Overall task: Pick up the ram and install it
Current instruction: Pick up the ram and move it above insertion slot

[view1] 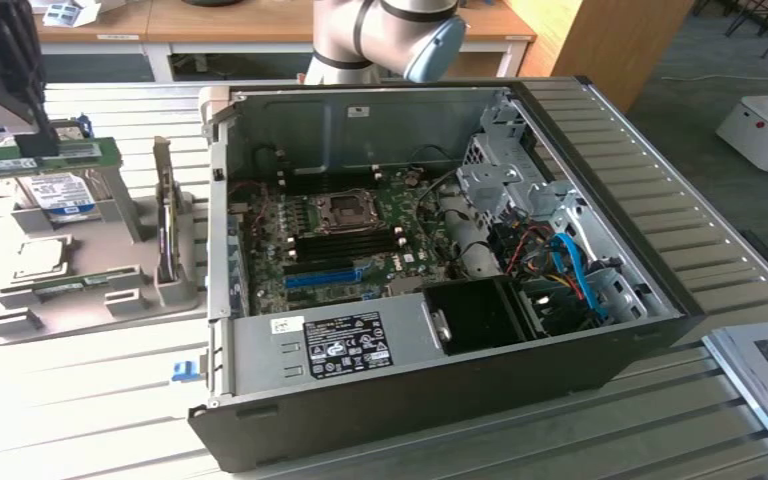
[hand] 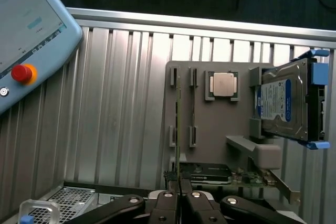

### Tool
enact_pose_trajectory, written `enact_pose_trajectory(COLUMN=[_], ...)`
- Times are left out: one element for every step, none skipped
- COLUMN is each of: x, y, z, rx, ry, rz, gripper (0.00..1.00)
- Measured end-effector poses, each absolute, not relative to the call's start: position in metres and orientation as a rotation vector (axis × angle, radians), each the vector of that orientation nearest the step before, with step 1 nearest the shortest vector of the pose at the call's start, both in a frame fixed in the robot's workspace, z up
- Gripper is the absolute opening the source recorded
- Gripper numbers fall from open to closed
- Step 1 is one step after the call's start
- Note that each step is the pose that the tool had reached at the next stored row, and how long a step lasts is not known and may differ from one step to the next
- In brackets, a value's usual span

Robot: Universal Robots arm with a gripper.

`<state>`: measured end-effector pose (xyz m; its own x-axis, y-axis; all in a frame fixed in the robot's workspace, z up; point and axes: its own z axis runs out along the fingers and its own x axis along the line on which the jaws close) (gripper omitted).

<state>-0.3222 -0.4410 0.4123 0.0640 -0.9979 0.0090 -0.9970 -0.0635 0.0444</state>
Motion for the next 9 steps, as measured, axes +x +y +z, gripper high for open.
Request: enact_pose_trajectory(x=[-0.32,-0.318,-0.316,-0.314,-0.312,-0.31,-0.308,-0.306,-0.304], y=[-0.441,-0.441,-0.441,-0.441,-0.441,-0.441,-0.441,-0.441,-0.441], z=[0.412,0.412,0.412,0.412,0.412,0.412,0.412,0.412,0.412], rx=[2.263,2.263,2.263,2.263,2.263,2.263,2.263,2.263,2.263], ry=[-2.123,-2.123,-2.123,-2.123,-2.123,-2.123,-2.123,-2.123,-2.123], rz=[-0.037,-0.037,-0.037,-0.037,-0.037,-0.037,-0.038,-0.038,-0.038], gripper=[0.12,0.12,0.12,0.12,0.12,0.12,0.12,0.12,0.12])
